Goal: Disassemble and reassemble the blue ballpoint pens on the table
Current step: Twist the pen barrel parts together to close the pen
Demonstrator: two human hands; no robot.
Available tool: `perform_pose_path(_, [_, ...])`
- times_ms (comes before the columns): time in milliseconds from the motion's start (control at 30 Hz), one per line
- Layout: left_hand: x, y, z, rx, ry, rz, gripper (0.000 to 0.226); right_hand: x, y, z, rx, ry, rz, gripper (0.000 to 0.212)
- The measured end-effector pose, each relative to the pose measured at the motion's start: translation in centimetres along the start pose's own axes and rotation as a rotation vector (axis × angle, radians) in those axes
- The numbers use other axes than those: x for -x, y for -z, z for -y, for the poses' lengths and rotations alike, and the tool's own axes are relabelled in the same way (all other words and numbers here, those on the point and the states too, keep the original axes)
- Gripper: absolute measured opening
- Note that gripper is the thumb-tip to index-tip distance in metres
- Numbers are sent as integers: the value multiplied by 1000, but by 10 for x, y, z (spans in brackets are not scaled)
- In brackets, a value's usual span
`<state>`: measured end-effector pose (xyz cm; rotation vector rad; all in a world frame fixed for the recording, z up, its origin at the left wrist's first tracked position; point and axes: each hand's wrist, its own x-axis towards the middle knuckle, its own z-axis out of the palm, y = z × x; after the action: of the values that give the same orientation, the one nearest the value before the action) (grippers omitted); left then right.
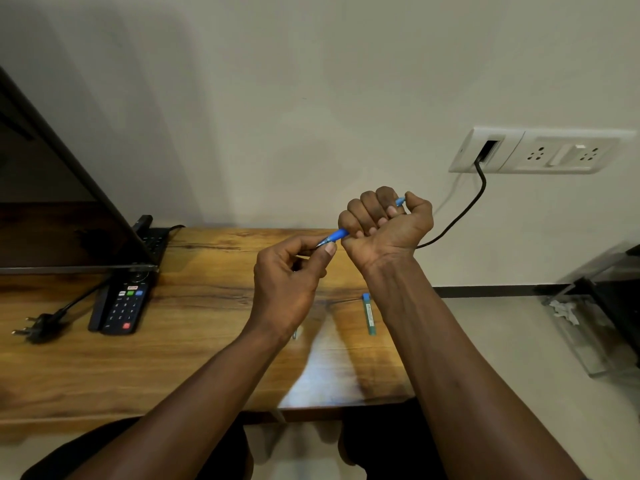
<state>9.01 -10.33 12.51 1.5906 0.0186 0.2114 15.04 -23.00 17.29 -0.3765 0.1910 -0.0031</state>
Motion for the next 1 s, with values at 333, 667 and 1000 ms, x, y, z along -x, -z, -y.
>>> perform_pose_path(333, [-1,0,0,-3,-7,17,15,1,0,1,-25,14,-21,43])
perform_pose_path(667, [0,3,-5,13,-13,37,17,1,3,0,-68,-21,50,45])
perform_pose_path(1000, [1,0,-3,24,-7,38,17,0,4,0,-88,-24,45,47])
